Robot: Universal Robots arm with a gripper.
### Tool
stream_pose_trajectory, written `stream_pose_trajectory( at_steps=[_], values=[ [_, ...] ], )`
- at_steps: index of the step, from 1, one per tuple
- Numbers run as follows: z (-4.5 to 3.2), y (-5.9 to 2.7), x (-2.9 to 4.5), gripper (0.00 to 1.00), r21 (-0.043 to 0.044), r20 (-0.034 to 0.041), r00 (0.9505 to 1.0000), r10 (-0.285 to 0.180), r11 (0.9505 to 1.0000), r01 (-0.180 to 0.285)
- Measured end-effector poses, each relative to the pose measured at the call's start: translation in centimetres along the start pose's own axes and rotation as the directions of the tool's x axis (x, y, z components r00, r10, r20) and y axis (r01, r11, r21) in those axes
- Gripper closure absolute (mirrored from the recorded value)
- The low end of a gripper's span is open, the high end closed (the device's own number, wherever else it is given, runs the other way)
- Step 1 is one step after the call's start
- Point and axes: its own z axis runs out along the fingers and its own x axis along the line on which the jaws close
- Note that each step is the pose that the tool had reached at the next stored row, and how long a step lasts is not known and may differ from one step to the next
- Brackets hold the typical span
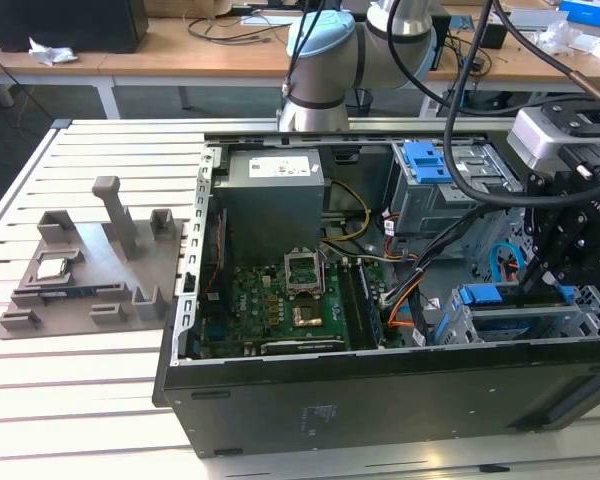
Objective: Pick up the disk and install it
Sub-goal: 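Insert the second disk wire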
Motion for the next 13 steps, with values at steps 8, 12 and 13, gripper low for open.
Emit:
stream_pose_trajectory(
  at_steps=[8, 12, 13],
  values=[
    [0.09, -0.01, -0.21, 0.84, 0.0, -0.0003, 1.0, 0.0, 1.0, 0.0],
    [0.06, -0.01, -0.56, 0.84, 0.0, -0.0041, 1.0, 0.0, 1.0, 0.0],
    [0.08, -0.01, -0.79, 0.84, 0.0, -0.0036, 1.0, 0.0, 1.0, 0.0]
  ],
)
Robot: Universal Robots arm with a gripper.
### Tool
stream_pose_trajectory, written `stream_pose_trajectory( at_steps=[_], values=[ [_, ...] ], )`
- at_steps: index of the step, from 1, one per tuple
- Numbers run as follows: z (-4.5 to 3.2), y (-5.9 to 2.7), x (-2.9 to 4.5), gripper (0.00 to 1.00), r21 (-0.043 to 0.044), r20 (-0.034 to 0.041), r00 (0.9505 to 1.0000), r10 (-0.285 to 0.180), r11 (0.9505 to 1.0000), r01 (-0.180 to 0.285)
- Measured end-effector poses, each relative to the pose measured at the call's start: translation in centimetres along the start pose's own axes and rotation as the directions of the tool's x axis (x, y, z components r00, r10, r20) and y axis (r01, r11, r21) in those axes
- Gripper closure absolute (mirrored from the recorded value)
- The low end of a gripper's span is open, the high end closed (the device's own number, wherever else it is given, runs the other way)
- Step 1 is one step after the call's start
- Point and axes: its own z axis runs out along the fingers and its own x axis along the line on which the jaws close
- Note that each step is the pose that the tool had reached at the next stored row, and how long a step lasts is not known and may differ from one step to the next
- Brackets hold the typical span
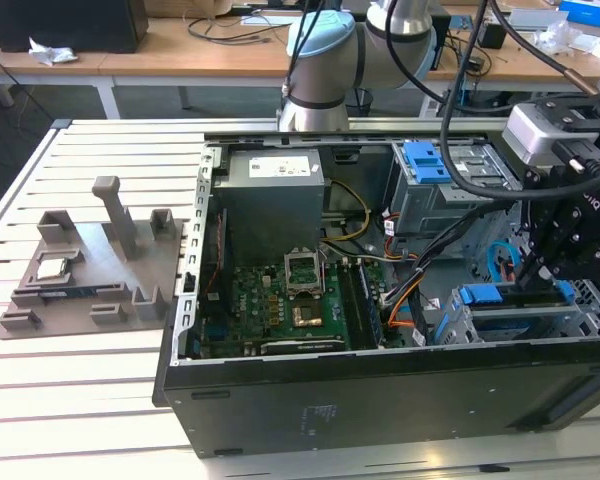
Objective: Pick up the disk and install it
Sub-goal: 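Insert the second disk wire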
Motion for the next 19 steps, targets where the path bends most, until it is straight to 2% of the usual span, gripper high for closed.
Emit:
stream_pose_trajectory(
  at_steps=[9, 11, 13, 19],
  values=[
    [0.4, -0.01, -0.07, 0.84, 0.0, -0.0006, 1.0, 0.0, 1.0, 0.0],
    [0.15, 0.0, -0.07, 0.84, 0.0, 0.0015, 1.0, 0.0, 1.0, 0.0],
    [-0.38, 0.01, -0.06, 0.84, -0.0001, -0.0004, 1.0, 0.0, 1.0, 0.0],
    [-0.47, 0.01, -0.06, 0.84, 0.0, -0.0003, 1.0, 0.0, 1.0, 0.0]
  ],
)
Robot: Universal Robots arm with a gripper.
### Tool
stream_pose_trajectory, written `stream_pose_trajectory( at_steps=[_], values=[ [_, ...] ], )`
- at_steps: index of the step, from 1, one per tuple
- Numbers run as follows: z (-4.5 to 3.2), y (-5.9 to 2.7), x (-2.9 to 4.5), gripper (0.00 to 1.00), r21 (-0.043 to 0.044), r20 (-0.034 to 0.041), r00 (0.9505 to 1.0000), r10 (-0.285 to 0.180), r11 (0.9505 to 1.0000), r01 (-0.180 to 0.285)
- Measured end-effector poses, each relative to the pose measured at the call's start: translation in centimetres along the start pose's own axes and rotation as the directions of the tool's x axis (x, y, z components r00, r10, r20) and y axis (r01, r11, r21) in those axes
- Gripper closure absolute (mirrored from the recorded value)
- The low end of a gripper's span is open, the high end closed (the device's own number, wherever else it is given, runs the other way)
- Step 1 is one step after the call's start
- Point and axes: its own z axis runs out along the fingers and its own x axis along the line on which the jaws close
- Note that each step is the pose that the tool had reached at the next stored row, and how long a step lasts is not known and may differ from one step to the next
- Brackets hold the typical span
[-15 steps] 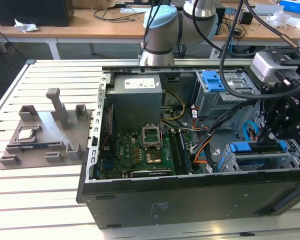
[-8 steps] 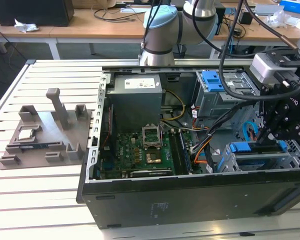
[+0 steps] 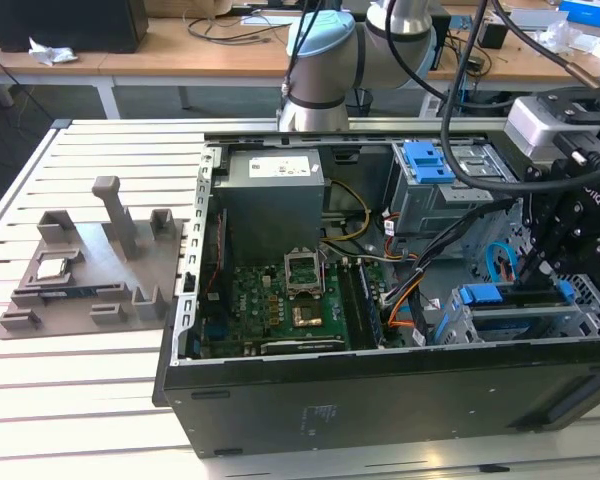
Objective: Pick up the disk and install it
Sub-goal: 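Insert the second disk wire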
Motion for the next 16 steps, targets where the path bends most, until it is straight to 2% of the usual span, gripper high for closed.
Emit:
stream_pose_trajectory(
  at_steps=[2, 3, 4, 6, 8, 9, 10, 11, 13, 16],
  values=[
    [0.0, 0.0, 0.0, 0.83, 0.0, 0.0, 1.0, 0.0, 1.0, 0.0],
    [0.0, 0.0, 0.0, 0.76, 0.0, 0.0, 1.0, 0.0, 1.0, 0.0],
    [-0.14, 0.0, -0.01, 0.76, 0.0, -0.0003, 1.0, 0.0, 1.0, 0.0],
    [-0.96, 0.01, 0.01, 0.76, 0.0, -0.0004, 1.0, 0.0, 1.0, 0.0],
    [-2.24, 0.04, -0.05, 0.76, 0.0, -0.0011, 1.0, 0.0, 1.0, 0.0],
    [-2.75, 0.05, -0.15, 0.78, -0.0001, -0.0014, 1.0, 0.0, 1.0, 0.0],
    [-3.14, 0.05, -0.19, 0.85, 0.0, -0.0014, 1.0, 0.0, 1.0, 0.0],
    [-3.5, 0.05, -0.22, 0.89, 0.0, -0.0014, 1.0, 0.0, 1.0, 0.0],
    [-4.15, 0.07, -0.27, 0.89, 0.0, -0.0014, 1.0, 0.0, 1.0, 0.0],
    [-4.59, 0.07, -0.31, 0.89, 0.0, -0.0014, 1.0, 0.0, 1.0, 0.0]
  ],
)
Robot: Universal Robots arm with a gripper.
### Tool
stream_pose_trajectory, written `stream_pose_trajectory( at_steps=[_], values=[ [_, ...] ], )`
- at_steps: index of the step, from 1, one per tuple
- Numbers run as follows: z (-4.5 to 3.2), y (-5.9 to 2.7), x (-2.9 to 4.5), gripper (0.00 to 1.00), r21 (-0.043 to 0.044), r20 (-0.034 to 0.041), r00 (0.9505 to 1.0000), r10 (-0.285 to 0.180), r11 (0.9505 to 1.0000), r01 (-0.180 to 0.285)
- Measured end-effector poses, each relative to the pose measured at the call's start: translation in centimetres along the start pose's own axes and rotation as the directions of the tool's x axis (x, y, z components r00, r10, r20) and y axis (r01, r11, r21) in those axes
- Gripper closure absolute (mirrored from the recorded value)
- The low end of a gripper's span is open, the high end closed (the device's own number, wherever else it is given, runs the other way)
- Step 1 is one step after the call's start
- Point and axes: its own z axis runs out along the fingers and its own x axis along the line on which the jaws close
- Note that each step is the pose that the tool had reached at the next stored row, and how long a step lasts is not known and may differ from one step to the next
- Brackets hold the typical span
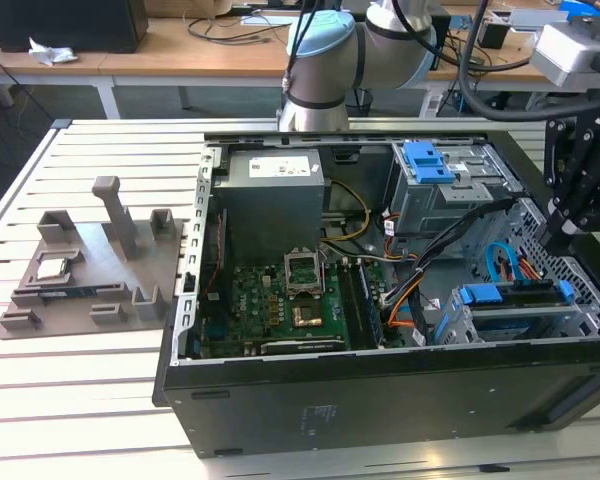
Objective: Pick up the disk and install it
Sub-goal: 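Insert the second disk wire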
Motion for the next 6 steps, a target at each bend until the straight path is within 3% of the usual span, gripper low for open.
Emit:
stream_pose_trajectory(
  at_steps=[6],
  values=[
    [-0.02, 0.0, 0.0, 0.89, 0.0, -0.0001, 1.0, 0.0, 1.0, 0.0]
  ],
)
